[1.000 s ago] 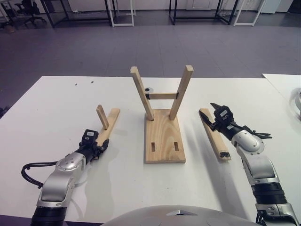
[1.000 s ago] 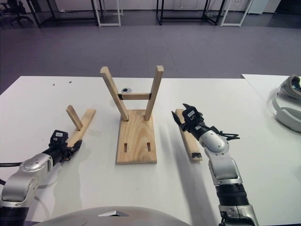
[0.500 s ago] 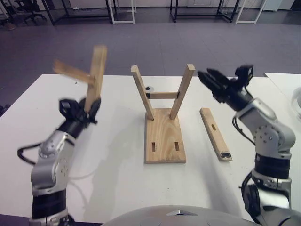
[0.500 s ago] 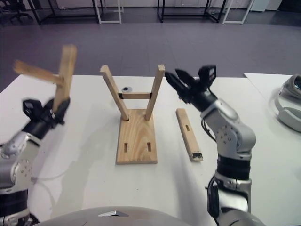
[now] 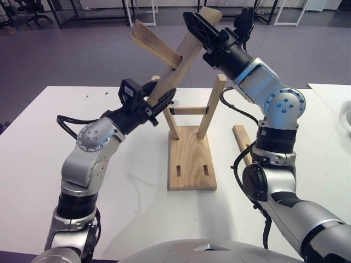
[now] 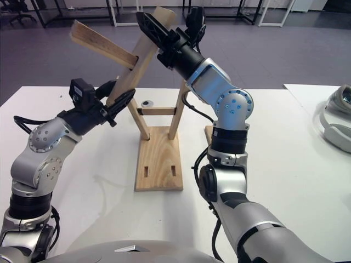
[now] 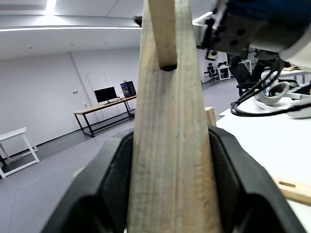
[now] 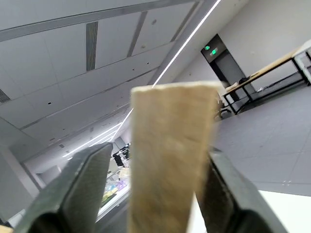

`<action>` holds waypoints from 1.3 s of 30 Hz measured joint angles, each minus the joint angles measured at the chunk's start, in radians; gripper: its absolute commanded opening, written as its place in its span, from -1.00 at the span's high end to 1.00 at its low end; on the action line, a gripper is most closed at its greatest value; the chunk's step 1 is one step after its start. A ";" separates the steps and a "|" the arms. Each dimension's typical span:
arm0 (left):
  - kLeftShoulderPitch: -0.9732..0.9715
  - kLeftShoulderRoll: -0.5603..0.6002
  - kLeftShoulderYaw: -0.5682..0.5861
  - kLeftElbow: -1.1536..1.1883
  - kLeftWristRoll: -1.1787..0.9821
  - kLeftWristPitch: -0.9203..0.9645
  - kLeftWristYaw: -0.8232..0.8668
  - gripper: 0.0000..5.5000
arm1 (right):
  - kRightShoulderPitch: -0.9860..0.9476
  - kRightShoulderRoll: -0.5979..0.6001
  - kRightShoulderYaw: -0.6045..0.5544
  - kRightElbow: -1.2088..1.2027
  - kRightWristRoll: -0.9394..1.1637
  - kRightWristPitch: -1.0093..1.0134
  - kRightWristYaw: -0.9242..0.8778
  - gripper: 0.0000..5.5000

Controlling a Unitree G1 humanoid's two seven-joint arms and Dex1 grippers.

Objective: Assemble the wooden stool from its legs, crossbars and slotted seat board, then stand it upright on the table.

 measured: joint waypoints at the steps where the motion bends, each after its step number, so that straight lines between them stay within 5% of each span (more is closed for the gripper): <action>1: 0.003 0.004 -0.004 0.000 0.012 -0.005 -0.004 0.27 | 0.000 -0.001 -0.005 0.000 0.004 0.011 -0.010 0.24; 6: 0.036 0.034 -0.032 -0.012 0.014 -0.027 -0.084 0.27 | 0.116 -0.052 -0.043 -0.100 0.131 0.120 -0.083 0.57; 9: 0.087 0.035 -0.079 -0.047 0.012 -0.019 -0.126 0.27 | 0.298 -0.077 -0.077 -0.255 0.266 0.148 -0.152 0.57; 14: 0.252 0.004 -0.108 -0.081 -0.026 0.004 -0.127 -0.11 | 0.711 -0.075 -0.151 -0.551 0.342 0.041 -0.344 0.63; 19: 0.420 0.004 -0.064 -0.012 0.064 -0.026 -0.043 -0.42 | 1.019 -0.162 -0.191 -0.643 0.190 -0.031 -0.307 0.63; 39: 0.476 -0.028 -0.083 0.091 0.230 -0.061 0.023 -0.53 | 1.120 -0.263 -0.089 -0.649 0.266 -0.190 -0.351 0.63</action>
